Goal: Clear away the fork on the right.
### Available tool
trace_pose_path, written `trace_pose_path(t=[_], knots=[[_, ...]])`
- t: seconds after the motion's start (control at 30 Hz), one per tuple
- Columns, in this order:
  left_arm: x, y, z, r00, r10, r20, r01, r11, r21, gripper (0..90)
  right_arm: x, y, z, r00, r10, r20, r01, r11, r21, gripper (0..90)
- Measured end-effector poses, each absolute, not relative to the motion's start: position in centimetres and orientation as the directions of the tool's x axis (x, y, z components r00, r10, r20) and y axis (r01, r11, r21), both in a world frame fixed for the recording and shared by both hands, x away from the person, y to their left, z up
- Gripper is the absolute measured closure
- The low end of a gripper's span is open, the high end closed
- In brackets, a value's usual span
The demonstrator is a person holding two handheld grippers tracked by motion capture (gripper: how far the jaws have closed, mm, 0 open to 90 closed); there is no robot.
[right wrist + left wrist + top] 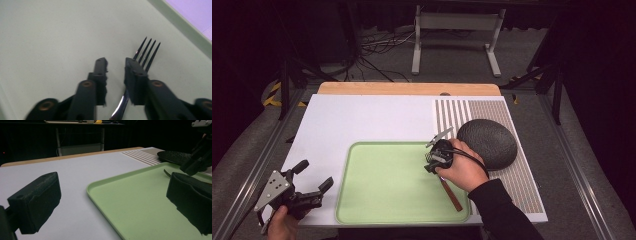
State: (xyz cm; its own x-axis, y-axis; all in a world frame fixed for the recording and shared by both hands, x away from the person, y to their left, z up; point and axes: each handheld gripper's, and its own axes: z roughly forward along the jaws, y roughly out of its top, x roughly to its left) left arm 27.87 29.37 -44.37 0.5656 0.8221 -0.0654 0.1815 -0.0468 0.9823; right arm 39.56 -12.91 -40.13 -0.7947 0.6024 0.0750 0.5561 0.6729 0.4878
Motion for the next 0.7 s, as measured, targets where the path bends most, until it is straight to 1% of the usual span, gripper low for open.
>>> trace_pose_path(t=[0.03, 0.13, 0.47, 0.7], knots=[[27.9, 29.4, -44.4, 0.566, 0.822, -0.066, 0.181, -0.046, 0.982, 0.1, 39.6, -12.9, -40.2, -0.799, 0.597, 0.070, 0.549, 0.678, 0.488, 83.6], [27.9, 29.4, -44.4, 0.568, 0.821, -0.063, 0.181, -0.049, 0.982, 0.1, 39.8, -12.7, -40.4, -0.807, 0.588, 0.050, 0.536, 0.696, 0.477, 89.9], [27.8, 29.4, -44.3, 0.568, 0.821, -0.065, 0.181, -0.047, 0.982, 0.1, 40.1, -12.5, -42.0, -0.802, 0.596, 0.038, 0.553, 0.717, 0.424, 90.0], [27.9, 29.4, -44.3, 0.567, 0.821, -0.064, 0.179, -0.047, 0.983, 0.1, 40.2, -12.6, -42.3, -0.796, 0.604, 0.037, 0.564, 0.718, 0.408, 90.0]])
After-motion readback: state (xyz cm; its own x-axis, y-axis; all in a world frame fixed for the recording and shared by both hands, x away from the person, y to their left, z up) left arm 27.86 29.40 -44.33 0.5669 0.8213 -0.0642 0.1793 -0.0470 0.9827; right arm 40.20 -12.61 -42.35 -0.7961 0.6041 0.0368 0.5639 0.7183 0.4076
